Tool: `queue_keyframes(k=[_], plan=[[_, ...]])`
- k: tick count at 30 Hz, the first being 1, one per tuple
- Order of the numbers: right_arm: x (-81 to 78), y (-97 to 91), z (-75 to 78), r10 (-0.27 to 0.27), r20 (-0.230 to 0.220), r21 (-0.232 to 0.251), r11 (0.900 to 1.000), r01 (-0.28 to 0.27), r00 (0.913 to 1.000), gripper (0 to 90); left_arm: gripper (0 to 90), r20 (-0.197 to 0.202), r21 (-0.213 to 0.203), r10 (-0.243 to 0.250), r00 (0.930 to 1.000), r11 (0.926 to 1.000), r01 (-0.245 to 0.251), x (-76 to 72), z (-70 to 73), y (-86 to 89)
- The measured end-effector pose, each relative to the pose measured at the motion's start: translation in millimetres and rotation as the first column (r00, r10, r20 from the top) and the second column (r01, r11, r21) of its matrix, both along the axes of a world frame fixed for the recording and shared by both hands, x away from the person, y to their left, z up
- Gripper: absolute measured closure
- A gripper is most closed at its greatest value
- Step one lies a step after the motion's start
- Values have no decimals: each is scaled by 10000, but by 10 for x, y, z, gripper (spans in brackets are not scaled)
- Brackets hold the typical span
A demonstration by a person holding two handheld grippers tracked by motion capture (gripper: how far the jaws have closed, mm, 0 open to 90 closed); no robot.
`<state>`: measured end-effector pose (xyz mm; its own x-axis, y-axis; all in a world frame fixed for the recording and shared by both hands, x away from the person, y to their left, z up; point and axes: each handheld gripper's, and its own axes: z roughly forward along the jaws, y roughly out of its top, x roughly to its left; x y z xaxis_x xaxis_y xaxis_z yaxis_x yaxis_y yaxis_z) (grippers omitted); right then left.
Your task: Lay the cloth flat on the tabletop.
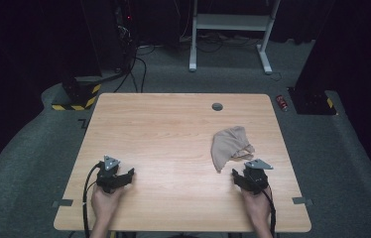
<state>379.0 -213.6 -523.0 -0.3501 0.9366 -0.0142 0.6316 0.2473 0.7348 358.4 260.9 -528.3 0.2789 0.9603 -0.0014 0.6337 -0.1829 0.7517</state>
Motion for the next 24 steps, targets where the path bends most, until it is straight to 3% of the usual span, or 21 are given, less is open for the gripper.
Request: queue_keyframes(k=[17, 24], plan=[[8, -20, -1, 267, -2, 44, 9996, -267, 9996, 415, 296, -41, 26, -37, 10000, 10000, 37, -4, 2, 1], [12, -58, 47, 586, -429, 283, 9979, -574, 9974, 453, 296, -41, 32, -36, 10000, 10000, 36, -5, 2, 1]])
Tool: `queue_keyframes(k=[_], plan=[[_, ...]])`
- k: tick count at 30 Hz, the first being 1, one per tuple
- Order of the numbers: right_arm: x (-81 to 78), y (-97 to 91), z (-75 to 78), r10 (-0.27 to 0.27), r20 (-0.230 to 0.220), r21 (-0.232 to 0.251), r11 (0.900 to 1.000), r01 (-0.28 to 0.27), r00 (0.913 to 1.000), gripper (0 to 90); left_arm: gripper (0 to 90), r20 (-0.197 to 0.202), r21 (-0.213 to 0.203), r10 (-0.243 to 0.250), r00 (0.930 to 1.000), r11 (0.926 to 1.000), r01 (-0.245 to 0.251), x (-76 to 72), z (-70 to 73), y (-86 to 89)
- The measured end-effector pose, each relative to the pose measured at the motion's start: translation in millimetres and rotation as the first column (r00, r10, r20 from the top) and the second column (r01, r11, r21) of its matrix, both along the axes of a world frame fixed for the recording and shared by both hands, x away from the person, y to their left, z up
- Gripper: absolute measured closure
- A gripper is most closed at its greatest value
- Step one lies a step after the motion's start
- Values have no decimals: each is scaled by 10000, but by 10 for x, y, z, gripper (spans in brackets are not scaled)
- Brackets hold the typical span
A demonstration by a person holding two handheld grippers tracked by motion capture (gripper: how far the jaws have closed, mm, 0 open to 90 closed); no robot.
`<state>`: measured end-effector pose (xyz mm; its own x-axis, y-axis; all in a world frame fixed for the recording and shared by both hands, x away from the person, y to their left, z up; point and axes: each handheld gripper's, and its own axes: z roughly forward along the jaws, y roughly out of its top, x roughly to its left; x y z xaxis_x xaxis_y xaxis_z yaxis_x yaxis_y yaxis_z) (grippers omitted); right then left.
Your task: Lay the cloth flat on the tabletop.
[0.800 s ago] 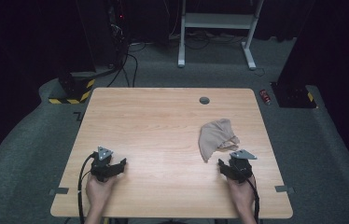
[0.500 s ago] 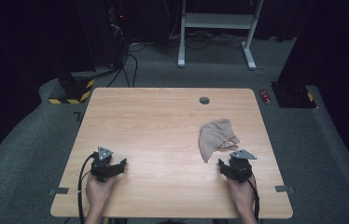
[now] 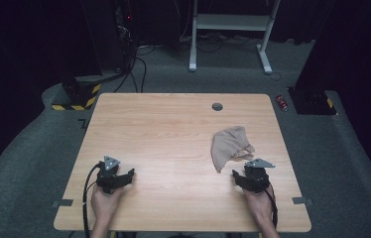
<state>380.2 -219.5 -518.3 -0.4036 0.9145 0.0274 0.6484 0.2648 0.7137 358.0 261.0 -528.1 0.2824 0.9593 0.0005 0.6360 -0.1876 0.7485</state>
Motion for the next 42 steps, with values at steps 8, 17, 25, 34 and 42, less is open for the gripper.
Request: queue_keyframes(k=[8, 17, 25, 34, 42], plan=[[48, -26, 154, 281, 302, 295, 9991, -290, 9991, 447, 296, 0, -4, 2, 10000, 10000, -2, 0, 0, 0], [178, 40, 276, 684, 456, 439, 9966, -704, 9966, 438, 296, -2, -4, 2, 10000, 10000, -2, 0, 0, 1], [314, 104, 350, 832, 573, 289, 9960, -849, 9949, 436, 296, -2, -10, 5, 10000, 10000, -5, 0, 0, 0], [502, 147, 401, 682, 865, 170, 9974, -699, 9939, 458, 297, -1, -9, 15, 10000, 10000, -15, 0, 0, 0], [767, 156, 279, 345, 426, -77, 9994, -342, 9985, 462, 297, 0, -11, 12, 10000, 10000, -12, 1, 0, 0]])
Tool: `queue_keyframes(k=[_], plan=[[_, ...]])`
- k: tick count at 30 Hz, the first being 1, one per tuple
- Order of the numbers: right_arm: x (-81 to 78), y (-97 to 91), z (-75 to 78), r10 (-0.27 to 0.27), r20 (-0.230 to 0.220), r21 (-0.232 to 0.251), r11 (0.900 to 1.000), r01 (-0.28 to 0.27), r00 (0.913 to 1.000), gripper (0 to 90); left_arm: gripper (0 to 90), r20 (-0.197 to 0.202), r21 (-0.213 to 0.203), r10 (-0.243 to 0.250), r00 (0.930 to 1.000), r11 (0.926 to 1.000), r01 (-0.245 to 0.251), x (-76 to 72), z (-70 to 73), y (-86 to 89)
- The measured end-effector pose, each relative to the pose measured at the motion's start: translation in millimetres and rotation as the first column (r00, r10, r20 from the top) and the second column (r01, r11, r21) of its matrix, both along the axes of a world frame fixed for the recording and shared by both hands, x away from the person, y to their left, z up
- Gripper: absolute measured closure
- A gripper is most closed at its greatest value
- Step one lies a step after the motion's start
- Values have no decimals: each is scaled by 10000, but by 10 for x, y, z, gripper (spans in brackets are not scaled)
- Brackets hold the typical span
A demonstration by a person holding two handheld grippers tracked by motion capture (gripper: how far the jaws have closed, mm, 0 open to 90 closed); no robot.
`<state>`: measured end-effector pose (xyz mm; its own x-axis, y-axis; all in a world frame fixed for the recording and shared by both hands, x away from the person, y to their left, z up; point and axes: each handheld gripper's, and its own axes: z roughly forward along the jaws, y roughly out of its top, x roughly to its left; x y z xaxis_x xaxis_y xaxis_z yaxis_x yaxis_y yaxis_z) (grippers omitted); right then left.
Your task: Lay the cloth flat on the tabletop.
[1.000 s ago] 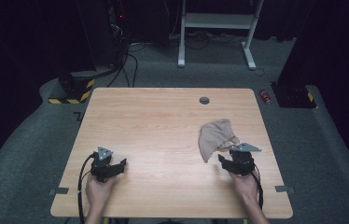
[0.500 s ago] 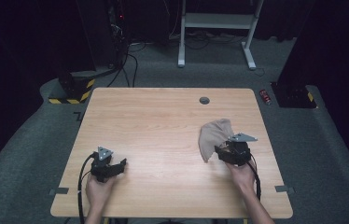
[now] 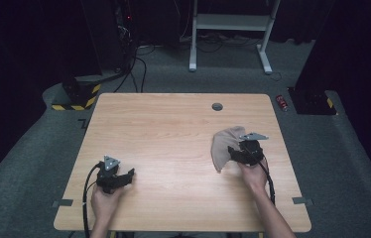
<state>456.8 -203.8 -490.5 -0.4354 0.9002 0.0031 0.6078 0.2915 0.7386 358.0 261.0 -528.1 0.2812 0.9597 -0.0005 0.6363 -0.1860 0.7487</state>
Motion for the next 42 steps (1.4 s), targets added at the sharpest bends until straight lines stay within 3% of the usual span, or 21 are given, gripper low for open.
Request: queue_keyframes(k=[12, 15, 20, 24, 29, 31, 42], plan=[[145, -26, -190, -257, -553, -179, 9995, 248, 9981, 471, 296, 0, -4, 9, 10000, 10000, -9, 0, 0, -1], [172, -48, -231, -58, -826, -21, 10000, 56, 9966, 545, 297, 1, -4, 11, 10000, 10000, -11, 0, 0, -1], [172, -47, -230, 422, -954, 314, 9987, -394, 9945, 786, 297, 3, -6, 13, 10000, 10000, -13, 0, 0, -1], [179, -74, -233, 518, -1083, 716, 9965, -442, 9928, 825, 297, 8, 0, 8, 10000, 10000, -8, 0, 0, 0], [91, -36, -117, 805, -624, 772, 9941, -756, 9948, 832, 297, 6, 1, 6, 10000, 10000, -6, 0, 0, 0], [29, -7, -29, 1070, -242, 824, 9911, -1047, 9940, 832, 297, 7, -1, 9, 10000, 10000, -9, 0, 0, 0], [-163, 57, 165, 1631, 290, 1266, 9780, -1655, 9862, 833, 297, 13, -3, 11, 10000, 10000, -11, 1, -1, 0]])
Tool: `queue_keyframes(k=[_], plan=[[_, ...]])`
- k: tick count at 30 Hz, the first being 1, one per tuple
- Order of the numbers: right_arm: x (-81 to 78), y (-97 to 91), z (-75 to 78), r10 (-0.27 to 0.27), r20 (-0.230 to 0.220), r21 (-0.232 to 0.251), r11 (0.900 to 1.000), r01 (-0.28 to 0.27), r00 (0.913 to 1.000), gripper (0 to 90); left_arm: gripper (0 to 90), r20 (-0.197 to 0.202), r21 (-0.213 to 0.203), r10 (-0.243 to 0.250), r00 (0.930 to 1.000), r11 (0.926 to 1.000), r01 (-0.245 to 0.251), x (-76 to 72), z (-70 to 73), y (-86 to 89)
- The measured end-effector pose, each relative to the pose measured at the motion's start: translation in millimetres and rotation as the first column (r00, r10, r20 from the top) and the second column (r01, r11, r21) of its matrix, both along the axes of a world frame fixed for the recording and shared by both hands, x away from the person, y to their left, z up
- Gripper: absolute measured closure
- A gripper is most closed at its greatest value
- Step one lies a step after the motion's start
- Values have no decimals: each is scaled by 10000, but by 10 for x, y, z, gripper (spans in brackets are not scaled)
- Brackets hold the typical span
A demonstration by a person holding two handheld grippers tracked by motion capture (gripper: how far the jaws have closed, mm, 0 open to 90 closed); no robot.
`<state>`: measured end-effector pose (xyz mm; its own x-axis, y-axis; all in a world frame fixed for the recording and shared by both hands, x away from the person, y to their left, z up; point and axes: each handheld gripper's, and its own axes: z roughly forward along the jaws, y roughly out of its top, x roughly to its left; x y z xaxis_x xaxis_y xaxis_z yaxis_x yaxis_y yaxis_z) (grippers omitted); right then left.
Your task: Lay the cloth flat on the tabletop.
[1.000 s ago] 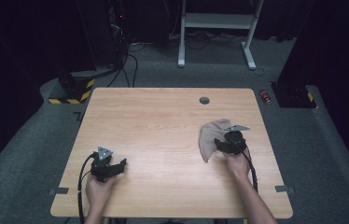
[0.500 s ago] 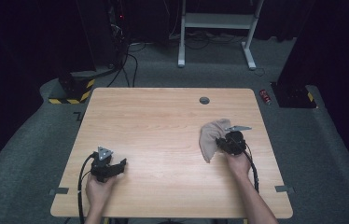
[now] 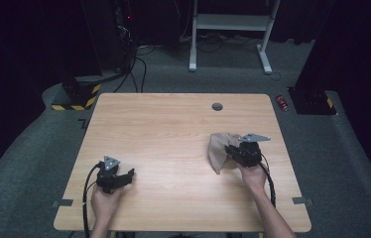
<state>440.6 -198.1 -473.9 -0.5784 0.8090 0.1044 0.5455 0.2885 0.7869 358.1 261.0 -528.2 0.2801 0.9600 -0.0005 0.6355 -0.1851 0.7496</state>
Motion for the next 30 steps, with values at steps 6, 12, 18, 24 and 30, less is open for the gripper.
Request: queue_keyframes(k=[6, 12, 18, 24, 30], plan=[[-134, 67, 130, 482, 296, 186, 9986, -487, 9984, 833, 297, -2, 1, -1, 10000, 10000, 1, 0, 0, 0], [-218, 138, 247, 849, 516, 476, 9950, -873, 9951, 832, 297, -3, 1, -4, 10000, 10000, 4, 0, 0, 0], [-336, 291, 398, 1490, 903, 681, 9855, -1554, 9847, 831, 297, -6, 4, -5, 10000, 10000, 5, 0, 1, 1], [-412, 452, 468, 2005, 1045, 703, 9755, -2083, 9741, 830, 297, -8, 4, -3, 10000, 10000, 3, -1, 1, 1], [-466, 593, 501, 2374, 1160, 676, 9669, -2462, 9645, 830, 297, -6, 2, -2, 10000, 10000, 2, -1, 1, 1]])
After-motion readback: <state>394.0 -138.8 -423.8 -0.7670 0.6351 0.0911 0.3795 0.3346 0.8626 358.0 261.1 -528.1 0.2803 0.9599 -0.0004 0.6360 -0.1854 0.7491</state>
